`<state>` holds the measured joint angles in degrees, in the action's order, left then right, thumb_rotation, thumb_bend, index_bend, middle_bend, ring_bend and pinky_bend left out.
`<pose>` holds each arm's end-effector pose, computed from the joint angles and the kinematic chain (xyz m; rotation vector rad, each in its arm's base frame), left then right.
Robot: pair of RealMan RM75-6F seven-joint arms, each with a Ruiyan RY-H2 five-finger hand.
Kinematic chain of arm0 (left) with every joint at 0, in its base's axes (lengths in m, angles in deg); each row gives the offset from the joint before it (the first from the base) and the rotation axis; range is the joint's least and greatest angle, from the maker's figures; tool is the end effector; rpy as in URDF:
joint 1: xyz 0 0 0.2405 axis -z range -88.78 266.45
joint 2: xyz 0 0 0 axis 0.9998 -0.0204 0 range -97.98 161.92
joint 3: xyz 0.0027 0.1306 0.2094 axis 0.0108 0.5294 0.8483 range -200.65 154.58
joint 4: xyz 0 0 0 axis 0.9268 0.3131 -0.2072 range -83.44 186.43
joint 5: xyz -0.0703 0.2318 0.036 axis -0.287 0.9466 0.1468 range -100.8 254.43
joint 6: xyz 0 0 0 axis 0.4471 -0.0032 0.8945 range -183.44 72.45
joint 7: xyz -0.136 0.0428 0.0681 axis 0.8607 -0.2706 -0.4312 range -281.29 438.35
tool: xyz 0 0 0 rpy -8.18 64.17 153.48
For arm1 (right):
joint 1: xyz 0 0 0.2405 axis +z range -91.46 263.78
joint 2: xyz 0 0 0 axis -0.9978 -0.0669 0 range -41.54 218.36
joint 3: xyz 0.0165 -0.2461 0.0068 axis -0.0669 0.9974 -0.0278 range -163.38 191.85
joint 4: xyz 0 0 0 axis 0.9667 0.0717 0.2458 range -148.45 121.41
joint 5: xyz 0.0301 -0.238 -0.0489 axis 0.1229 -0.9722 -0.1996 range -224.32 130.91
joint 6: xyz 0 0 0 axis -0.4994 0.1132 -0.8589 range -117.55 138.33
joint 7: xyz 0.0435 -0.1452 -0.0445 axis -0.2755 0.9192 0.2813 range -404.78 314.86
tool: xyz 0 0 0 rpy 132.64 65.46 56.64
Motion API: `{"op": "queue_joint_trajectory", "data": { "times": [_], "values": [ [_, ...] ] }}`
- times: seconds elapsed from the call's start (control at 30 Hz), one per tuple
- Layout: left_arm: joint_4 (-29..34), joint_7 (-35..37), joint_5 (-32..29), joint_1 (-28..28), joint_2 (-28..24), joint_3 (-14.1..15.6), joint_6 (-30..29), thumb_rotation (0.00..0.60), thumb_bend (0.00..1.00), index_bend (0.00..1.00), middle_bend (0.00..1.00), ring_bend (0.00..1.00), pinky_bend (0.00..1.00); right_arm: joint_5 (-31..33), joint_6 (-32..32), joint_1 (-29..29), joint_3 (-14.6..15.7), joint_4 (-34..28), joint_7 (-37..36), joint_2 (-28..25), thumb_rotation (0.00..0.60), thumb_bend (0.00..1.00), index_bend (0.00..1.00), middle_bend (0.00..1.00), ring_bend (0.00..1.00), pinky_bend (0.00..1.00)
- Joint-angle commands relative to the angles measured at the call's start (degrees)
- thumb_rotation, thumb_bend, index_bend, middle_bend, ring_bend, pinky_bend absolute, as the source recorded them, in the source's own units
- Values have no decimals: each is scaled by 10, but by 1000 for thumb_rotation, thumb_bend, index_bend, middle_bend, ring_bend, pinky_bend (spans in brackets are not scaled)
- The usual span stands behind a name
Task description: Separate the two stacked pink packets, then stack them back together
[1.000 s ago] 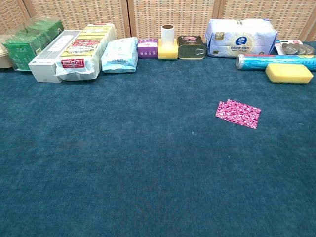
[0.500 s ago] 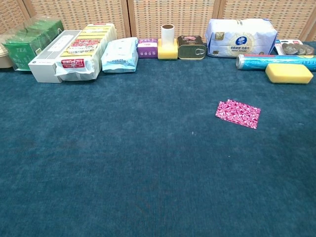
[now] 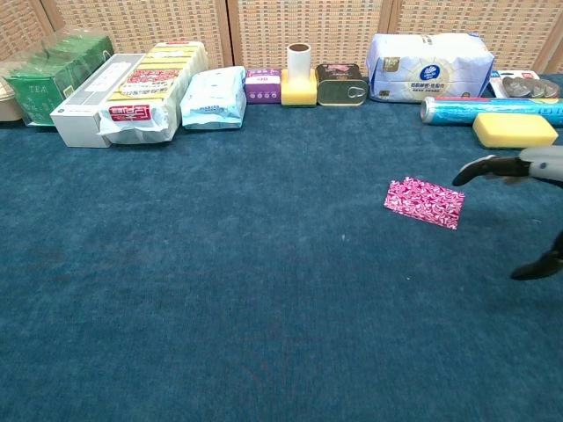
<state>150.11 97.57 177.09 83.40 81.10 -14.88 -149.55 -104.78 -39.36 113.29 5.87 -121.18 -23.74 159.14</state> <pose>-0.3106 0.0923 0.1744 -1.4143 -1.1464 -0.9979 -0.1979 -0.2723 -0.0054 1.8012 -1.3135 0.7148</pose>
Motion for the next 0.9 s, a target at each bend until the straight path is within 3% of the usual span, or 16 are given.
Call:
{"op": "queue_joint_trajectory", "data": {
  "times": [0.03, 0.33, 0.9],
  "values": [
    [-4, 7, -3, 5, -2, -1, 4, 600, 25, 0, 0, 0, 37, 82, 24, 55, -12, 28, 48, 34, 600, 0, 118, 27, 0, 0],
    [7, -2, -17, 12, -4, -1, 26, 600, 26, 0, 0, 0, 37, 246, 23, 149, -1, 65, 119, 73, 600, 0, 107, 29, 0, 0],
    [13, -5, -24, 16, -7, 1, 35, 600, 26, 0, 0, 0, 37, 335, -23, 216, 30, 72, 156, 109, 600, 0, 84, 76, 0, 0]
  ]
}}
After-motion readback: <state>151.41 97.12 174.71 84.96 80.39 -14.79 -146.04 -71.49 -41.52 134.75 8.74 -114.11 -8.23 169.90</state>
